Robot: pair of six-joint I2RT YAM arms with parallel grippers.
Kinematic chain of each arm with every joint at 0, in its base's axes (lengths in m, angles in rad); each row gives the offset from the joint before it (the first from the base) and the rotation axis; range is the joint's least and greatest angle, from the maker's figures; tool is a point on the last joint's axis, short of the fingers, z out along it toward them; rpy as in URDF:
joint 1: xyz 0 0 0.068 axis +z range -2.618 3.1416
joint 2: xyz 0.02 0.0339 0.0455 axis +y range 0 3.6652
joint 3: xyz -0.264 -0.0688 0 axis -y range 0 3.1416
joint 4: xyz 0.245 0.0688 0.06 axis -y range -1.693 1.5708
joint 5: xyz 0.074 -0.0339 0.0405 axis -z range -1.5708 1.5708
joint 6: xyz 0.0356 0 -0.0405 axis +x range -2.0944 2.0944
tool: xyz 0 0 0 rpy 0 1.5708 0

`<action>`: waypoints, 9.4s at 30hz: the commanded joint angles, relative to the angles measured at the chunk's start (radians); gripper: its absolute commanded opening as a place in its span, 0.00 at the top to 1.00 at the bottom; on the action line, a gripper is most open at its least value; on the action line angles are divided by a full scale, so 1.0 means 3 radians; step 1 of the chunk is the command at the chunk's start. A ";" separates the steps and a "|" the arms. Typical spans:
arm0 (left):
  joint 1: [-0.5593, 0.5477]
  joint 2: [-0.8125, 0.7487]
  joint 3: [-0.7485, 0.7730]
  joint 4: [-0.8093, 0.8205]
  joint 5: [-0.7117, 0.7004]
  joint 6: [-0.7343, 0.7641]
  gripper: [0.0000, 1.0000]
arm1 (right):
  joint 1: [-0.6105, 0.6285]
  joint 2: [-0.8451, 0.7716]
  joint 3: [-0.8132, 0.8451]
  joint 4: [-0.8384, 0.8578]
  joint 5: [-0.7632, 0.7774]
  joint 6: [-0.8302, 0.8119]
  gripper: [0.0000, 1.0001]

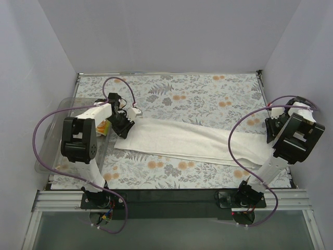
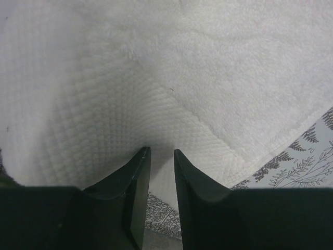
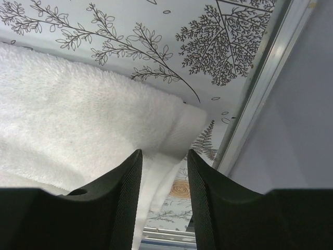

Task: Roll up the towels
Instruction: Fold the towel

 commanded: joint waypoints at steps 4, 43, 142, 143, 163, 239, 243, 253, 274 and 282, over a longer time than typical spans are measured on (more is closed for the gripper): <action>0.0002 -0.0415 -0.0019 0.0154 -0.0049 0.0044 0.74 | -0.0134 -0.0078 -0.0050 -0.0106 -0.0001 0.0086 0.58; 0.0079 0.0188 -0.0418 0.0435 -0.0488 0.0055 1.00 | -0.0211 0.0208 0.0517 -0.0015 0.0163 0.0076 0.99; -0.0074 0.0551 0.0498 0.0118 0.0376 -0.0569 0.65 | 0.3424 -0.1280 -0.1804 0.1198 0.0367 -0.0216 0.74; -0.0079 0.0551 0.0488 0.0118 0.0361 -0.0569 0.65 | 0.3424 -0.1285 -0.1789 0.1203 0.0383 -0.0216 0.75; -0.0074 0.0530 0.0365 0.0184 0.0284 -0.0539 0.66 | 0.3424 -0.1745 -0.1676 0.0554 0.0092 -0.0303 0.99; -0.0085 0.0132 0.0288 0.0052 0.0519 -0.0273 0.65 | 0.0152 -0.0626 -0.0628 0.0665 0.0500 0.1339 0.57; -0.0085 0.0147 0.0303 0.0036 0.0519 -0.0288 0.65 | 0.0127 -0.0508 -0.0588 0.0753 0.0506 0.1395 0.57; -0.0090 0.0157 0.0359 0.0036 0.0540 -0.0344 0.64 | 0.0019 -0.0161 -0.0613 0.0819 0.0537 0.1507 0.53; -0.0100 0.0045 0.0406 -0.0005 0.0744 -0.0319 0.55 | -0.0150 -0.0329 -0.0291 0.0431 0.0381 0.1298 0.99; -0.0110 -0.0262 0.0360 0.0154 0.0933 -0.0380 0.22 | -0.0104 -0.0625 0.0077 0.0094 0.0261 0.1001 0.99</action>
